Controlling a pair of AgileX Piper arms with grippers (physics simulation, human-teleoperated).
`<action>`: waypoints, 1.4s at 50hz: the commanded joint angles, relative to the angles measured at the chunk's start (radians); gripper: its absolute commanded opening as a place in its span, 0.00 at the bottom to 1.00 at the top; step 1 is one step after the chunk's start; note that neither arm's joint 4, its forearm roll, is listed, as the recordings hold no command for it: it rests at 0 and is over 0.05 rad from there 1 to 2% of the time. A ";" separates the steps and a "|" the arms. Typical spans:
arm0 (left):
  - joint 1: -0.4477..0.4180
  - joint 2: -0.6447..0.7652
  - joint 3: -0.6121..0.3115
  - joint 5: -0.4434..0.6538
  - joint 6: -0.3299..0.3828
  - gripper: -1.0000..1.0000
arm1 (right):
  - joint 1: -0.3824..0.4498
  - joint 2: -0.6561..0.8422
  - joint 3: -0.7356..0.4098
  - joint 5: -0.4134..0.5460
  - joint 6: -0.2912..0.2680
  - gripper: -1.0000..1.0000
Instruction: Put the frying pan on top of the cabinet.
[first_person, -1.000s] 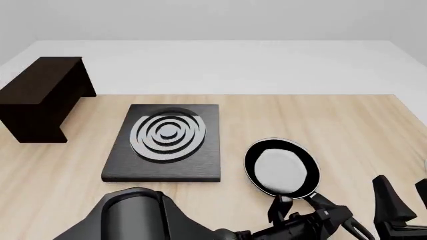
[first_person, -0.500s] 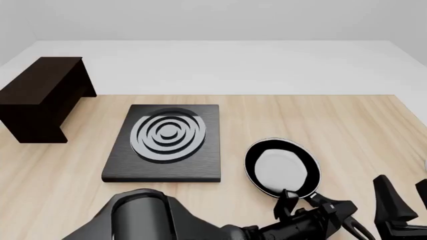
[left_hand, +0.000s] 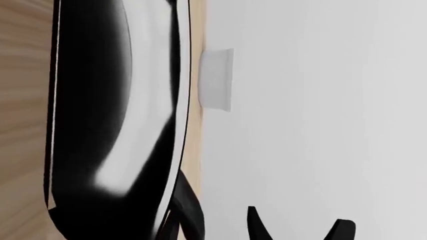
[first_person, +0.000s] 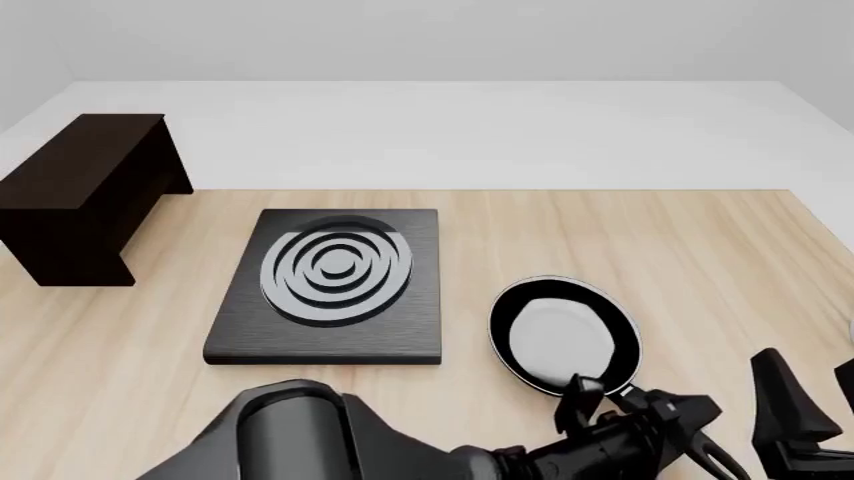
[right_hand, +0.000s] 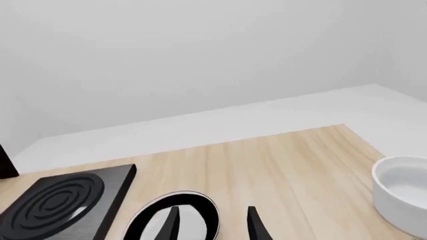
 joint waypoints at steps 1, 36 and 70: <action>0.012 0.092 -0.023 0.064 0.033 1.00 | -0.004 0.000 -0.001 0.001 0.015 1.00; 0.014 0.070 -0.105 0.196 0.185 0.00 | -0.005 0.000 -0.002 0.004 0.028 1.00; 0.100 -0.148 0.070 0.152 0.327 0.00 | 0.006 -0.002 0.000 0.003 0.011 1.00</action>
